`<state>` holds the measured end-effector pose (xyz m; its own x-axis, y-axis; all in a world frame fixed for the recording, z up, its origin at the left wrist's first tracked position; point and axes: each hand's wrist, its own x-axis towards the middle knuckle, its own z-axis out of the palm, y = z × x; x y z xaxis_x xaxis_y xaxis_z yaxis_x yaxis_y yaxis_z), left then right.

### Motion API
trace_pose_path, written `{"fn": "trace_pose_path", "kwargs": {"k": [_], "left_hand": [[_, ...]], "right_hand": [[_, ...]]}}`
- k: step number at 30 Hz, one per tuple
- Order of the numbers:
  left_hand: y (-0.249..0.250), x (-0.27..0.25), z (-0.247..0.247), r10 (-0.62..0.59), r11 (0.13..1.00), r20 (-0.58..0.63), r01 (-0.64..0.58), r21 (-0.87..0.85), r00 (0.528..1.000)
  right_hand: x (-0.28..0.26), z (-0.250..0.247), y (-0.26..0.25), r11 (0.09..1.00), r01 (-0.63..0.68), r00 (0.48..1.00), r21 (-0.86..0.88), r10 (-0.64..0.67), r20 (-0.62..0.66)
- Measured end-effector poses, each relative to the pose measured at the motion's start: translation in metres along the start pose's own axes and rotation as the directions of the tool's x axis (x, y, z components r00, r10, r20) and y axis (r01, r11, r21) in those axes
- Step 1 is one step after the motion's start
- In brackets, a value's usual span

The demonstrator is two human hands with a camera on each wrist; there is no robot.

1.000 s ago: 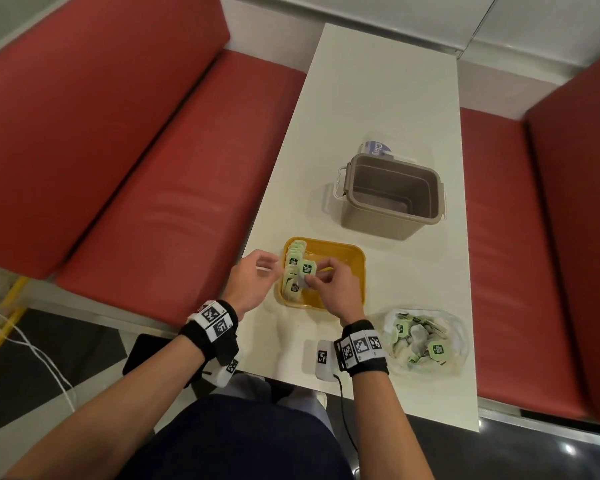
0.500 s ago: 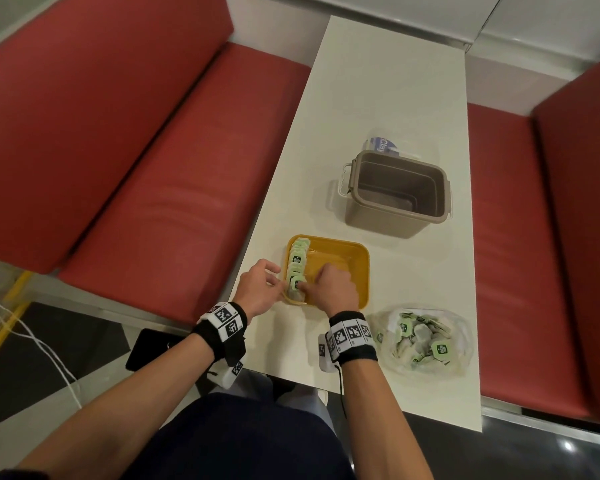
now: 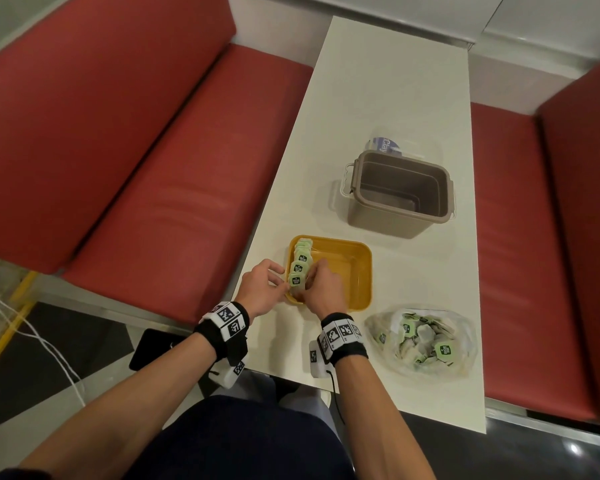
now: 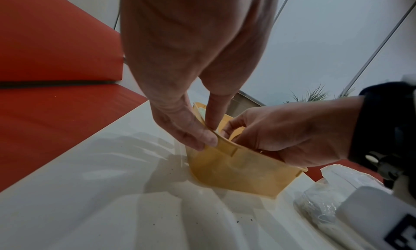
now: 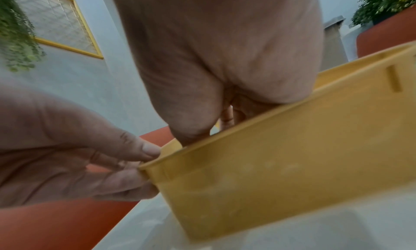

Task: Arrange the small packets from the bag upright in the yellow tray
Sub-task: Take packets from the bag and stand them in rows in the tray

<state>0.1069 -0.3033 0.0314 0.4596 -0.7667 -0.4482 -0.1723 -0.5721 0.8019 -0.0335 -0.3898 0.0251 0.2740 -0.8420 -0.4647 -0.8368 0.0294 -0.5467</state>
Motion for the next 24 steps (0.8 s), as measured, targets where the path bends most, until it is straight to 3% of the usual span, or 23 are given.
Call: {"fn": "trace_pose_path", "kwargs": {"k": [4,11,15,20,24], "left_hand": [[-0.002,0.000,0.000,0.003,1.000,0.004,-0.003,-0.004,1.000],[-0.002,0.000,0.002,0.001,1.000,0.010,-0.001,-0.015,1.000],[-0.002,-0.001,0.001,0.002,1.000,0.010,-0.002,-0.013,1.000],[0.001,-0.003,0.001,0.004,1.000,0.009,-0.004,0.003,1.000],[0.000,-0.003,0.001,0.006,1.000,0.017,-0.005,-0.021,1.000]], "right_hand": [[0.005,-0.002,0.000,0.999,-0.028,1.000,0.035,0.028,-0.014],[0.003,0.013,-0.003,0.987,0.144,0.988,-0.078,-0.148,-0.043],[-0.001,0.011,0.000,0.990,0.138,0.988,0.009,-0.137,-0.073],[-0.009,0.008,0.006,0.968,0.248,0.966,0.032,-0.245,-0.080],[-0.007,0.010,0.008,0.959,0.261,0.963,0.109,-0.250,-0.105]]}}
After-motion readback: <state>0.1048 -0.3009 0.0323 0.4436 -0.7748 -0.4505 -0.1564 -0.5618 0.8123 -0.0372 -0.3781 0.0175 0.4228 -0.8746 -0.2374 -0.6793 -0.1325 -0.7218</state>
